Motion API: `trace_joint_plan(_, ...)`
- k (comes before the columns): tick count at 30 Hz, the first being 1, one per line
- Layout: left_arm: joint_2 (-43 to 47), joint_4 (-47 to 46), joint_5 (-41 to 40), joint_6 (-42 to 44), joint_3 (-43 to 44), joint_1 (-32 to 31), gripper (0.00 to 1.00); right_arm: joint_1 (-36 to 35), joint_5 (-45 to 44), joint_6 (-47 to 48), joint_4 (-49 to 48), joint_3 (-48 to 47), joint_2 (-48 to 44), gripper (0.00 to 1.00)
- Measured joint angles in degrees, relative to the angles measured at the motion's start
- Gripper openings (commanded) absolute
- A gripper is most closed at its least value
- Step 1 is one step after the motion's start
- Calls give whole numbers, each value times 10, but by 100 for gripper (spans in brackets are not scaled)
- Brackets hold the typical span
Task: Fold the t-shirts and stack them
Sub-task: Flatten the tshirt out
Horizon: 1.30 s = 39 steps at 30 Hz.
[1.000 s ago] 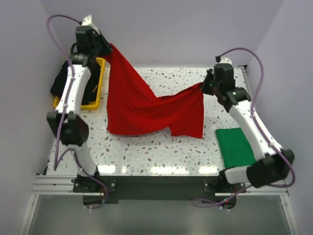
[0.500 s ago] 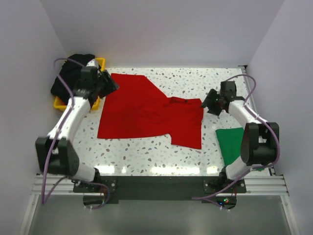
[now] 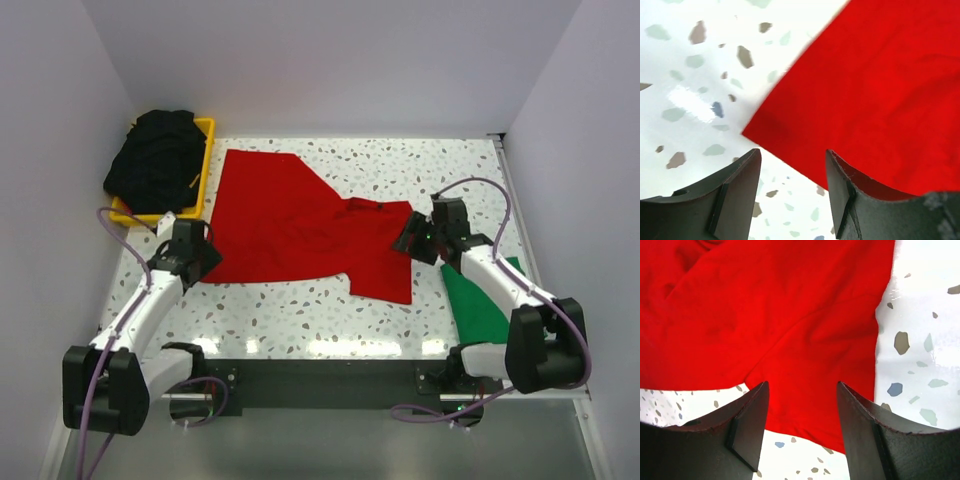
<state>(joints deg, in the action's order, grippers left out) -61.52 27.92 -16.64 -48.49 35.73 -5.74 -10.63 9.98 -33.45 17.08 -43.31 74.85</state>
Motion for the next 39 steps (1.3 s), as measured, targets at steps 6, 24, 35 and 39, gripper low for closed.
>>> trace_joint_plan(6,-7,5,-37,-35,-28,1,59,-1,-16,-2,-2,17,-19,60)
trace_joint_plan(24,-129,-43,-83,-85,-31,1,36,-1,-19,-4,-4,26,-16,59)
trace_joint_plan(35,-116,-58,-73,-78,-33,2,0,-1,-35,-1,-4,26,3,60)
trace_joint_plan(39,-75,-55,-64,-72,-33,2,0,0,-57,1,-3,21,27,61)
